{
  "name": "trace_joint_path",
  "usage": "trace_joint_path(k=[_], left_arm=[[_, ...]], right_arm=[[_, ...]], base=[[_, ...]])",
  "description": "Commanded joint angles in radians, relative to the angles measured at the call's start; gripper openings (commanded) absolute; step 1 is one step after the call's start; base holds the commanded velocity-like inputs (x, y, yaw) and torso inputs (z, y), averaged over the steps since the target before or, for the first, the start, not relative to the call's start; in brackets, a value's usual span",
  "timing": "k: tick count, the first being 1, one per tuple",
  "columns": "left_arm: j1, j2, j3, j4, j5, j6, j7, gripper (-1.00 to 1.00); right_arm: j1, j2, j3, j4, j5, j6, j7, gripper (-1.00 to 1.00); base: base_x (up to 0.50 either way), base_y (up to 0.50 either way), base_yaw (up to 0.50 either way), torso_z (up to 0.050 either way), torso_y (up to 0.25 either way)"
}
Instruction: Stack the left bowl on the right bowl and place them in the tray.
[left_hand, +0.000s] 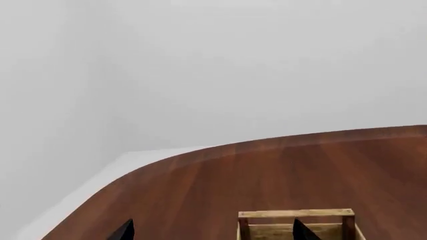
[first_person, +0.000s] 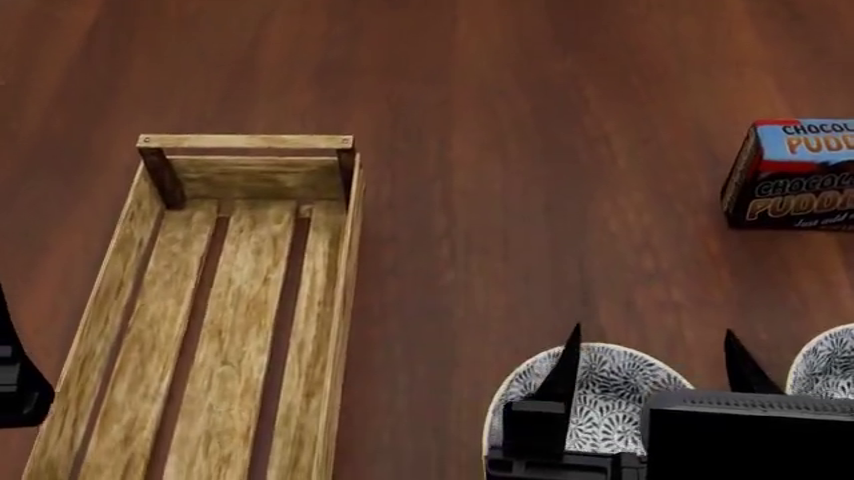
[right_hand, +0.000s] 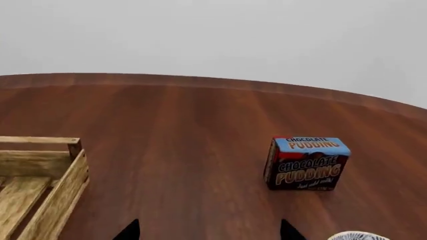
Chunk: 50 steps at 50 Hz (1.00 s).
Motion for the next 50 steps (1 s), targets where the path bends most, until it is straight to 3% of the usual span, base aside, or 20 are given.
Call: trace_joint_path(k=[1,16,29,50], left_arm=[[0.008,-0.001,-0.004,-0.011,-0.006,0.012,-0.007,1.00],[0.014,-0.010,0.017,-0.009,-0.003,0.016,-0.018,1.00],[0.020,-0.015,0.025,-0.004,-0.007,0.021,-0.023,1.00],[0.024,-0.019,0.034,0.002,-0.022,0.021,-0.031,1.00]], right_arm=[[0.008,0.004,0.004,-0.038,0.032,0.061,0.001,1.00],[0.059,0.006,-0.020,-0.127,0.172,0.286,-0.027,1.00],[0.161,0.126,-0.080,-0.128,0.614,0.404,0.305,1.00],[0.151,0.181,-0.208,-0.042,0.626,0.378,0.360,1.00]], base=[[0.00,0.00,0.00,0.000,-0.094],[0.00,0.00,0.00,0.000,0.000],[0.00,0.00,0.00,0.000,0.000],[0.00,0.00,0.00,0.000,0.000]])
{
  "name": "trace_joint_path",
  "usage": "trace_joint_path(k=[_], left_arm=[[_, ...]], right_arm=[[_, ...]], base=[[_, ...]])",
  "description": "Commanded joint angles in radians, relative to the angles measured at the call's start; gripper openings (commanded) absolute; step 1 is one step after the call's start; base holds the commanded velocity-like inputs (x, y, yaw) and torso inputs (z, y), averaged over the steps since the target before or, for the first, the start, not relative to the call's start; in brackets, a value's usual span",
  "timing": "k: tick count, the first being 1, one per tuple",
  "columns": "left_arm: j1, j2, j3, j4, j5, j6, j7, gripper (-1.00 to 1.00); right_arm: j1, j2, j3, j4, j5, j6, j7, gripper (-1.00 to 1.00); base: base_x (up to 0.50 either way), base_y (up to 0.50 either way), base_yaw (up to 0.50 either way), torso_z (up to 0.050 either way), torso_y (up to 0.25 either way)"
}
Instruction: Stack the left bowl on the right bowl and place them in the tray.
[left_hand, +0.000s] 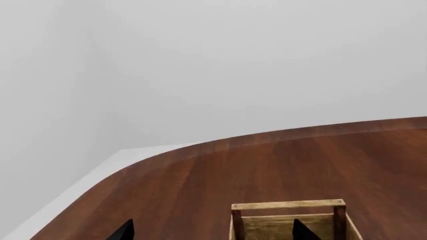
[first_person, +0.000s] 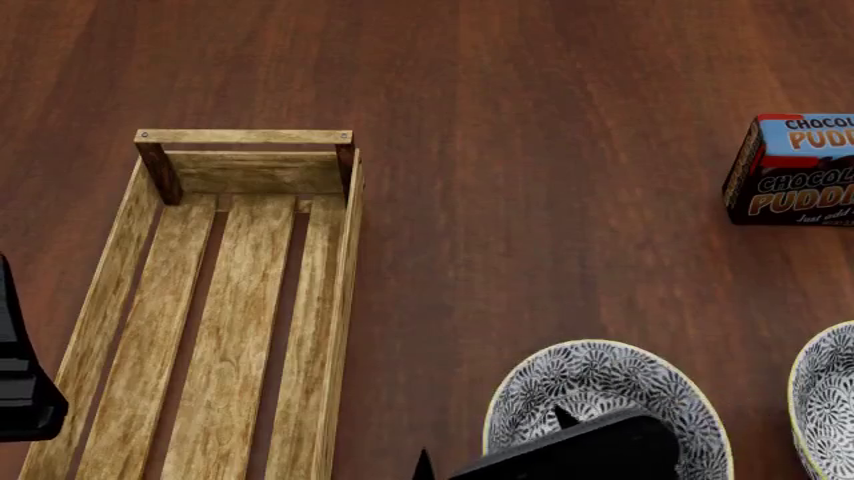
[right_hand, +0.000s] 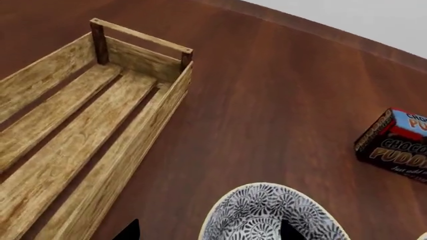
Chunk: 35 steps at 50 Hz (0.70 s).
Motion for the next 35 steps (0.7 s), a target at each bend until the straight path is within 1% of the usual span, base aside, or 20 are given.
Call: trace_joint_path(k=[1,10,16,24,35], left_arm=[[-0.001,-0.004,0.005,0.004,-0.006,-0.003,-0.005,1.00],[-0.008,-0.008,0.005,0.003,-0.013,-0.005,-0.008,1.00],[-0.010,-0.011,0.011,0.003,-0.014,-0.004,-0.011,1.00],[-0.001,-0.014,0.016,-0.003,-0.015,0.009,-0.013,1.00],[0.008,-0.015,0.016,-0.003,-0.019,0.019,-0.020,1.00]], right_arm=[[0.000,0.038,-0.067,0.049,0.016,-0.017,0.033,1.00],[-0.009,0.061,-0.105,0.098,-0.018,-0.072,0.017,1.00],[-0.002,0.066,-0.119,0.117,-0.020,-0.076,0.013,1.00],[-0.023,0.095,-0.166,0.165,-0.072,-0.150,-0.016,1.00],[-0.029,0.099,-0.197,0.207,-0.087,-0.168,-0.025,1.00]], base=[[0.00,0.00,0.00,0.000,0.000],[0.00,0.00,0.00,0.000,0.000],[0.00,0.00,0.00,0.000,0.000],[0.00,0.00,0.00,0.000,0.000],[0.00,0.00,0.00,0.000,0.000]])
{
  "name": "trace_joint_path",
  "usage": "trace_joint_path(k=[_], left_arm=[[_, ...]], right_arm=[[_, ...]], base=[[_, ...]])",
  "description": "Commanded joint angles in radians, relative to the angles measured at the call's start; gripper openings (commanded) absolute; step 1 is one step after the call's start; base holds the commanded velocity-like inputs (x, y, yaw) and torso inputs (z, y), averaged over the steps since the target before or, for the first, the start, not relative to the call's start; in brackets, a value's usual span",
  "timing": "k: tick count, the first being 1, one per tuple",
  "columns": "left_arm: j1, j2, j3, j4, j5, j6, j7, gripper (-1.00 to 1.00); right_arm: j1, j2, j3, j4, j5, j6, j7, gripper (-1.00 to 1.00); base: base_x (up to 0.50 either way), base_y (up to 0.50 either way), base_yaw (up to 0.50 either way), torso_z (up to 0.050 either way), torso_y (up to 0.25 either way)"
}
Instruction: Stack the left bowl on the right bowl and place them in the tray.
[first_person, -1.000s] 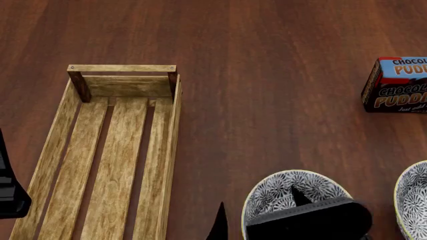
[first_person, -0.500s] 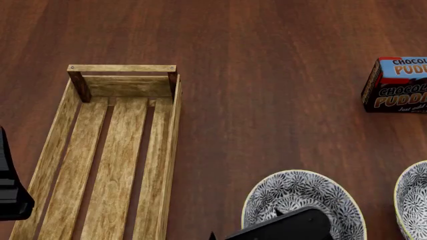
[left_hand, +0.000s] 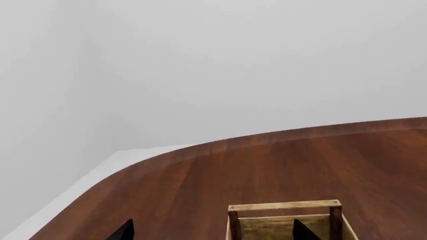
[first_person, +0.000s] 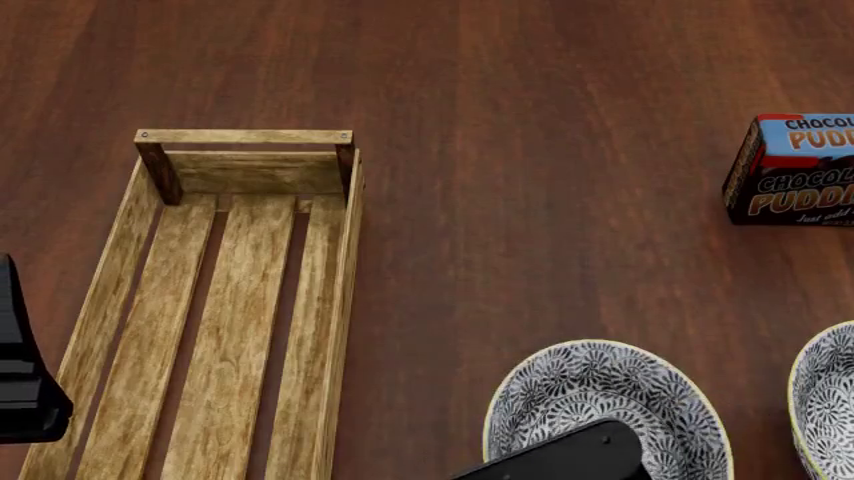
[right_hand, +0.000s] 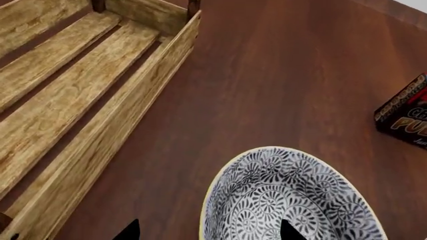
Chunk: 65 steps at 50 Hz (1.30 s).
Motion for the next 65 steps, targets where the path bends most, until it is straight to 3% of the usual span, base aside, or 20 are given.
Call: trace_joint_path(k=[1,65], left_arm=[[0.006,-0.003,0.002,-0.003,-0.005,0.009,-0.005,1.00],[0.001,-0.023,0.031,-0.002,-0.035,0.023,-0.029,1.00]], right_arm=[[-0.011,0.015,-0.040,0.051,-0.029,-0.040,-0.015,1.00],[-0.006,0.055,-0.171,0.183,-0.098,-0.097,-0.038,1.00]], base=[[0.00,0.00,0.00,0.000,0.000],[0.00,0.00,0.00,0.000,0.000]])
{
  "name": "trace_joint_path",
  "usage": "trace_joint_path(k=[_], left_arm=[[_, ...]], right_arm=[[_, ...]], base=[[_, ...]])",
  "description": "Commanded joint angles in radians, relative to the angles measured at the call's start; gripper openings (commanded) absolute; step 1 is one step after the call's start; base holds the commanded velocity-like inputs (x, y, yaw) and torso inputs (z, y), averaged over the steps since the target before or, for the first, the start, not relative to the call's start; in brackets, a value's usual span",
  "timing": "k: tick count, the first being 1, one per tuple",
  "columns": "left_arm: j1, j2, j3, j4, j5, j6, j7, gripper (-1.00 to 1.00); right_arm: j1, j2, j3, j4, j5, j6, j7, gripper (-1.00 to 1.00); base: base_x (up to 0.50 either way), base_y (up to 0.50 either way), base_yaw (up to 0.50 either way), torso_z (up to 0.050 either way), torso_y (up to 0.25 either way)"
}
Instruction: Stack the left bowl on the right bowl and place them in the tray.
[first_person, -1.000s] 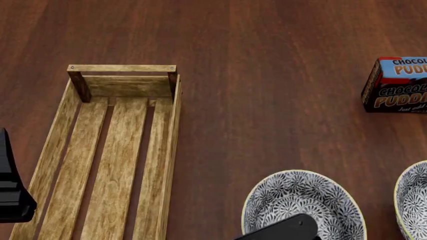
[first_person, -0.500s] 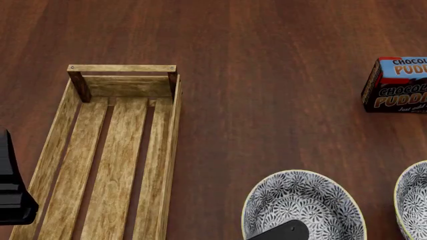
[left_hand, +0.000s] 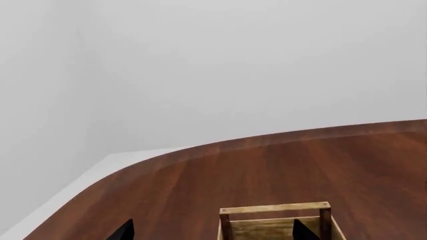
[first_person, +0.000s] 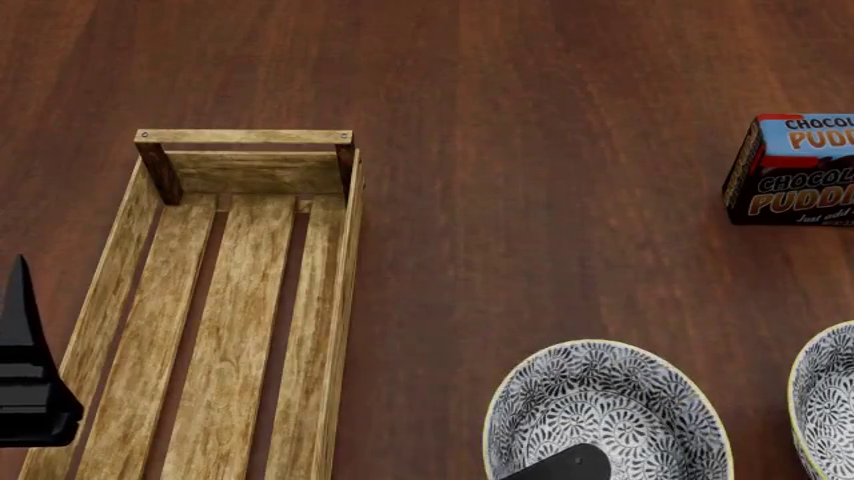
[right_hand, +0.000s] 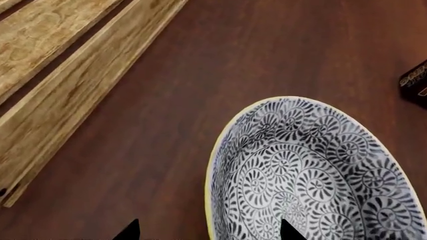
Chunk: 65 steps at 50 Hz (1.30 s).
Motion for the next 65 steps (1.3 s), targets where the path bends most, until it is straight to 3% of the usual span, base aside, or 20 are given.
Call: trace_joint_path(k=[1,65], left_arm=[[0.000,-0.004,0.009,-0.006,-0.002,0.007,-0.005,1.00],[0.012,-0.021,0.011,-0.014,-0.025,0.042,-0.036,1.00]], right_arm=[[0.003,0.003,-0.018,0.028,-0.012,-0.014,-0.006,1.00],[-0.016,0.012,-0.067,0.174,-0.054,-0.120,-0.051,1.00]], base=[[0.00,0.00,0.00,0.000,0.000],[0.00,0.00,0.00,0.000,0.000]])
